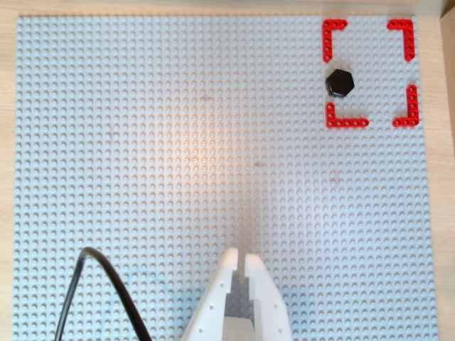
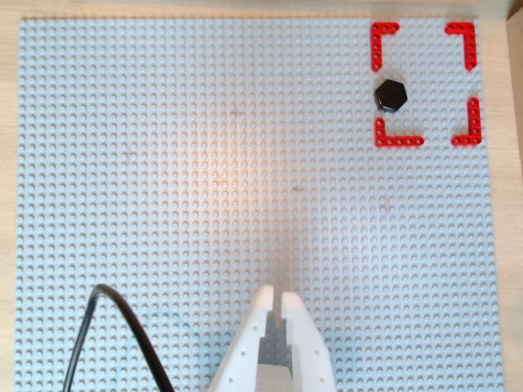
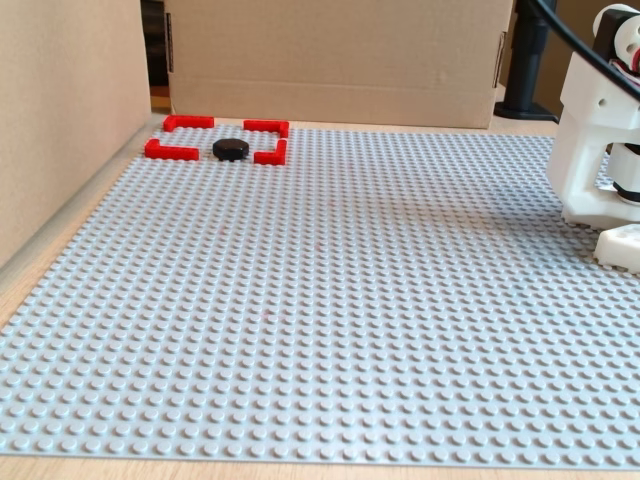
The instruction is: Grab the Lego and store it in red box
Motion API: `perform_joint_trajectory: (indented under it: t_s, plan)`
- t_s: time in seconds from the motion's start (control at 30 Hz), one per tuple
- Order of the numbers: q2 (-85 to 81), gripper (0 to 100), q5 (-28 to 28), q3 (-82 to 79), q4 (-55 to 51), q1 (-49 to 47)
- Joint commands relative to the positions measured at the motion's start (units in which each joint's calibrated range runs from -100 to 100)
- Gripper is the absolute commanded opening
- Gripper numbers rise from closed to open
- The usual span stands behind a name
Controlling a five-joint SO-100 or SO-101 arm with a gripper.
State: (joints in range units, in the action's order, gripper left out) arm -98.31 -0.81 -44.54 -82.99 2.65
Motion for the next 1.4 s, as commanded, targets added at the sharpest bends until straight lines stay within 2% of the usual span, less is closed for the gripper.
perform_joint_trajectory:
  t_s: [0.0,0.13,0.27,0.4,0.67,1.37]
  plan:
    - [-0.84,2,0.18,6.36,-5.78,-0.01]
    - [-0.93,2,0.08,13.00,-7.89,-0.01]
    - [-1.01,2,0.13,22.82,-16.57,-0.09]
    - [-1.10,2,0.08,30.54,-16.31,-0.09]
    - [-1.01,2,0.13,21.45,-16.13,0.14]
    - [-0.93,2,0.08,21.45,-16.13,-0.01]
